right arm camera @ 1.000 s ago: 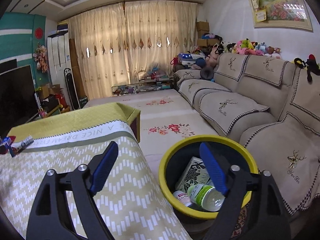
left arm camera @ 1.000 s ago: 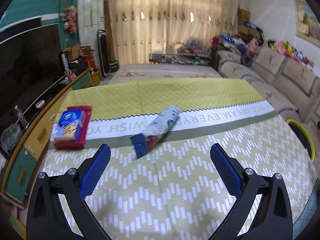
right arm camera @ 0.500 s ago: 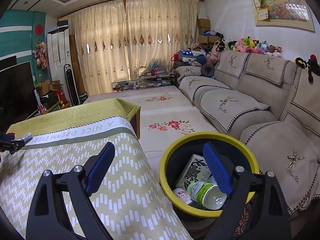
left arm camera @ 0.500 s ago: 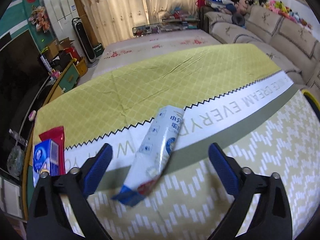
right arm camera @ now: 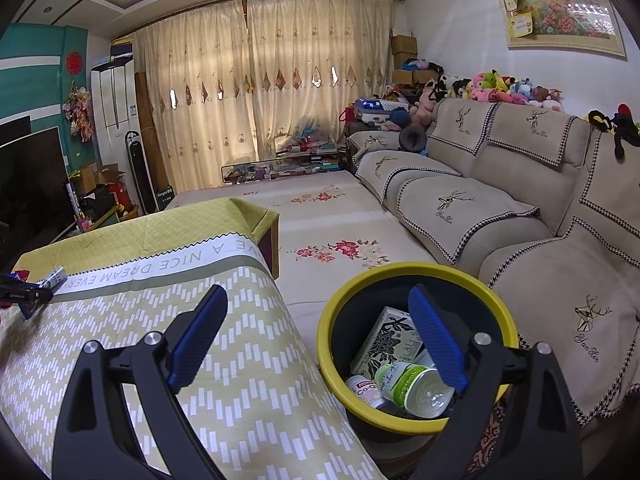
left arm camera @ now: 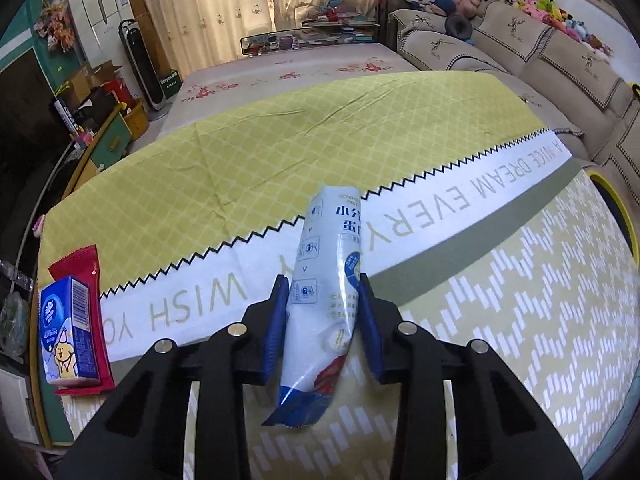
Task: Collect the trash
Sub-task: 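Grasp the white-and-blue snack bag with the left gripper, then carry the snack bag over the bin and open the left gripper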
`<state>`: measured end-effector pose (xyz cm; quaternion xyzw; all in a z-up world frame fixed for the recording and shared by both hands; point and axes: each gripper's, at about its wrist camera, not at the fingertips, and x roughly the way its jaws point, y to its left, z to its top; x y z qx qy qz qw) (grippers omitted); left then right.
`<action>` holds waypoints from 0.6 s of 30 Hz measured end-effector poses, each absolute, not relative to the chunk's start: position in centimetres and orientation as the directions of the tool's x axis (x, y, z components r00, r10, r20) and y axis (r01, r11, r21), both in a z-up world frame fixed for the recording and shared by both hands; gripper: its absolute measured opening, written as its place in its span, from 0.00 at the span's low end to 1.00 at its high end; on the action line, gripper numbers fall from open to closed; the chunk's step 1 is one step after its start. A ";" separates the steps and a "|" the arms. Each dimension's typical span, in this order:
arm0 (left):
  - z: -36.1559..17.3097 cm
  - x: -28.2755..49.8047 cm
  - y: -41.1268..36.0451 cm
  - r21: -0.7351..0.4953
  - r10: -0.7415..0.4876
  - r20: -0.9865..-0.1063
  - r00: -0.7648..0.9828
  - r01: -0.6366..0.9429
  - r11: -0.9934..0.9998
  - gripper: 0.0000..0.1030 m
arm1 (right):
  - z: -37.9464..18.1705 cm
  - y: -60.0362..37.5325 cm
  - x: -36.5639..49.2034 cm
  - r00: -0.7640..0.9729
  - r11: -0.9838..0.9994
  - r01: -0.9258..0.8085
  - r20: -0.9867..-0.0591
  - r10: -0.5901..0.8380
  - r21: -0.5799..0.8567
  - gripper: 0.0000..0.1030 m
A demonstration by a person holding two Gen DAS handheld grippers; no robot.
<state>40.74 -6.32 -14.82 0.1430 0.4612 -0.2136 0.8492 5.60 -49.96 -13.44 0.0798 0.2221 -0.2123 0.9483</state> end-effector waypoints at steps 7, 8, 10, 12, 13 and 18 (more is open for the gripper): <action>-14.2 38.3 -7.5 0.047 -0.248 -0.835 0.491 0.513 0.857 0.32 | -13.1 -50.2 5.1 0.817 0.891 0.448 -0.437 -0.376 0.071 0.85; -14.1 38.0 -7.8 0.049 -0.252 -0.833 0.492 0.520 0.853 0.32 | -13.1 -50.1 5.0 0.817 0.890 0.450 -0.435 -0.379 0.071 0.85; -13.6 37.0 -8.8 0.049 -0.268 -0.829 0.491 0.541 0.839 0.32 | -13.0 -50.0 4.8 0.820 0.888 0.454 -0.424 -0.384 0.073 0.85; -13.0 36.0 -10.2 0.044 -0.290 -0.825 0.486 0.566 0.824 0.32 | -12.9 -50.0 4.6 0.824 0.886 0.456 -0.412 -0.388 0.077 0.86; -12.8 35.5 -10.9 0.043 -0.300 -0.822 0.484 0.579 0.815 0.32 | -12.8 -50.0 4.4 0.828 0.886 0.456 -0.404 -0.389 0.082 0.86; -11.1 32.6 -16.2 0.039 -0.360 -0.809 0.464 0.654 0.755 0.32 | -12.6 -50.3 3.2 0.840 0.893 0.440 -0.395 -0.371 0.095 0.87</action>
